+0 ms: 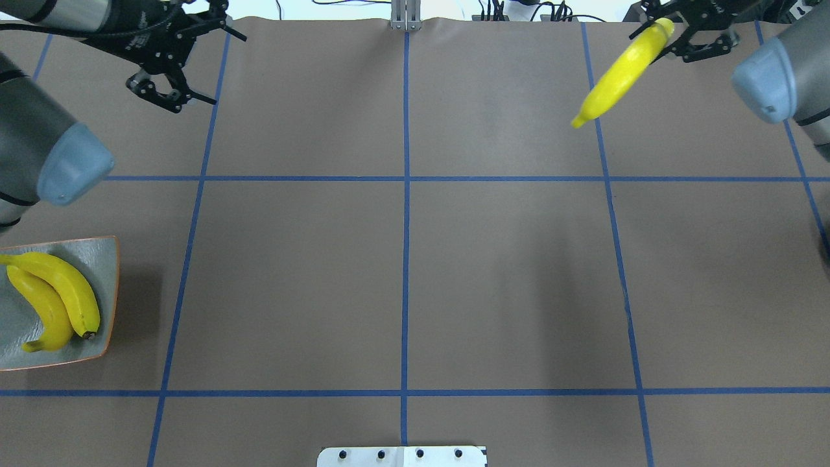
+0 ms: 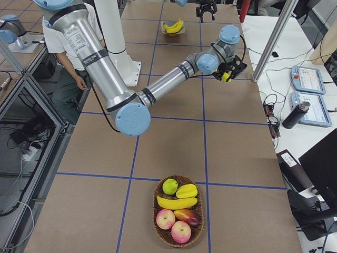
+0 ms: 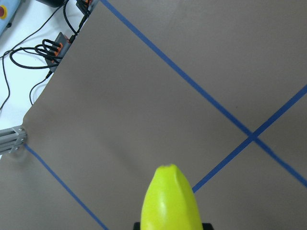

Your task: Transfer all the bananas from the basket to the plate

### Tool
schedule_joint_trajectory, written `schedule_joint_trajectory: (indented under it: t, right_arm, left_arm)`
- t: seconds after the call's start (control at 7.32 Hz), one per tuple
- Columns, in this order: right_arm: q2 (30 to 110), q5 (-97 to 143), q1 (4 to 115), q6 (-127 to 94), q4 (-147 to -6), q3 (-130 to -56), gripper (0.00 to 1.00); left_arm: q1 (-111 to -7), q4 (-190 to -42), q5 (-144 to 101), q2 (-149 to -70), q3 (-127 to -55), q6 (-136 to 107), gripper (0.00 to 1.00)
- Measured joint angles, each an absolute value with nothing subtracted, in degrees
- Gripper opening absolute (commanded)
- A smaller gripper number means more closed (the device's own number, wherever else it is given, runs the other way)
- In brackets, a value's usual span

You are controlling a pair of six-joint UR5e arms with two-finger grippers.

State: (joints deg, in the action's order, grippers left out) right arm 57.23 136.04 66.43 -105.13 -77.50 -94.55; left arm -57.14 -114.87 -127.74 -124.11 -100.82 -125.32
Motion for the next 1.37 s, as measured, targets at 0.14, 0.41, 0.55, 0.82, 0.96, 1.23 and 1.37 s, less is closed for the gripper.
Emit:
schedule_joint_trajectory:
  t: [0.14, 0.41, 0.55, 0.82, 0.96, 1.23, 1.37]
  right_arm:
    - [55.5, 132.2, 63.9, -113.8, -74.8, -94.6, 0.00]
    - [52.0, 126.0, 59.8, -127.0, -72.3, -94.6, 0.00]
    - [50.4, 123.1, 57.9, -131.5, -72.1, -94.7, 0.00]
    - [48.0, 119.3, 55.1, -137.2, -72.0, -95.1, 0.00]
    - [47.3, 118.4, 54.2, -139.0, -72.0, -95.2, 0.00]
    - [46.8, 116.6, 53.2, -140.6, -71.9, -95.3, 0.00]
    - [46.8, 116.2, 53.1, -141.3, -71.9, -95.5, 0.00]
  left_arm:
    - [-55.6, -114.9, -126.4, -126.8, -100.1, -131.5, 1.00]
    - [-51.9, -114.9, -121.6, -130.5, -99.6, -140.7, 1.00]
    - [-50.1, -114.9, -119.3, -132.3, -99.0, -143.7, 1.00]
    - [-48.0, -115.0, -116.5, -135.5, -96.7, -147.0, 1.00]
    - [-47.6, -115.1, -115.8, -137.1, -95.1, -147.9, 1.00]
    - [-46.8, -115.4, -114.8, -138.8, -93.3, -148.9, 1.00]
    - [-46.6, -115.5, -114.4, -139.1, -93.0, -149.1, 1.00]
